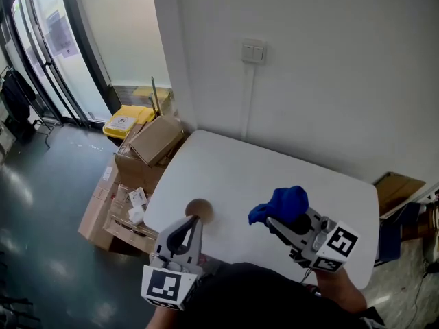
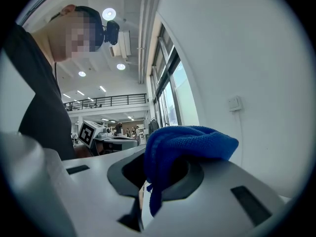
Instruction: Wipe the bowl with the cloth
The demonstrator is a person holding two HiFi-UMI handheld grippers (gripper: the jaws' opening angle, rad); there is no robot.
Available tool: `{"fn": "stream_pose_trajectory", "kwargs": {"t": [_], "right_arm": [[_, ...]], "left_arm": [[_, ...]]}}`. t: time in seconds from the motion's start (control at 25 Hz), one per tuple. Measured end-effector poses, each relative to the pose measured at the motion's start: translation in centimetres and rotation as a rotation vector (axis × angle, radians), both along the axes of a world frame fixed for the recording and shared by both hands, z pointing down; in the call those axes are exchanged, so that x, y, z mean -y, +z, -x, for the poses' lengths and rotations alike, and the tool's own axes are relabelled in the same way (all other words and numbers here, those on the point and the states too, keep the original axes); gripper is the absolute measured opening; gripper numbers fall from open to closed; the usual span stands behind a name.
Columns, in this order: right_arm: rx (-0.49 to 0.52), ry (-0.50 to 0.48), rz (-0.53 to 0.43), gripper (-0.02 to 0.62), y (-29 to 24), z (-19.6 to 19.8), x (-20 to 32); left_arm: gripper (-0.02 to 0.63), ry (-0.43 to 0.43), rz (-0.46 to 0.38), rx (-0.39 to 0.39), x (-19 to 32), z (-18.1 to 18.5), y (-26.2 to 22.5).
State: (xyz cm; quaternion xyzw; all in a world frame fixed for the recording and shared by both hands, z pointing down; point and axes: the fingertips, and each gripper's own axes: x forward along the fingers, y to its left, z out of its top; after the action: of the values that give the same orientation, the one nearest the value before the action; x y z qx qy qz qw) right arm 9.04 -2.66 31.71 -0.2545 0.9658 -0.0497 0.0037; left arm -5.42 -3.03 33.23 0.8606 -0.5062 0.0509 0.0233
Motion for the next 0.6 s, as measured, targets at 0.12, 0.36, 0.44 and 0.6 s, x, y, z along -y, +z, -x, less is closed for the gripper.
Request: {"fn": "stream_pose_trajectory", "kwargs": {"t": [0.12, 0.36, 0.44, 0.6], "right_arm": [[-0.002, 0.007, -0.017, 0.043, -0.1, 0.4, -0.7], [-0.003, 0.023, -0.066, 0.043, -0.6, 0.8, -1.4], [-0.005, 0.034, -0.069, 0.043, -0.7, 0.8, -1.3], [-0.007, 0.037, -0.068, 0.043, -0.8, 0.8, -1.4]], "left_arm": [[0.018, -0.024, -0.006, 0.015, -0.5, 1.0, -0.2], [0.018, -0.051, -0.006, 0.003, -0.8, 2.9, -0.6], [0.018, -0.069, -0.008, -0.005, -0.7, 3.6, -0.8], [0.018, -0.105, -0.007, -0.018, -0.5, 4.8, -1.4]]}}
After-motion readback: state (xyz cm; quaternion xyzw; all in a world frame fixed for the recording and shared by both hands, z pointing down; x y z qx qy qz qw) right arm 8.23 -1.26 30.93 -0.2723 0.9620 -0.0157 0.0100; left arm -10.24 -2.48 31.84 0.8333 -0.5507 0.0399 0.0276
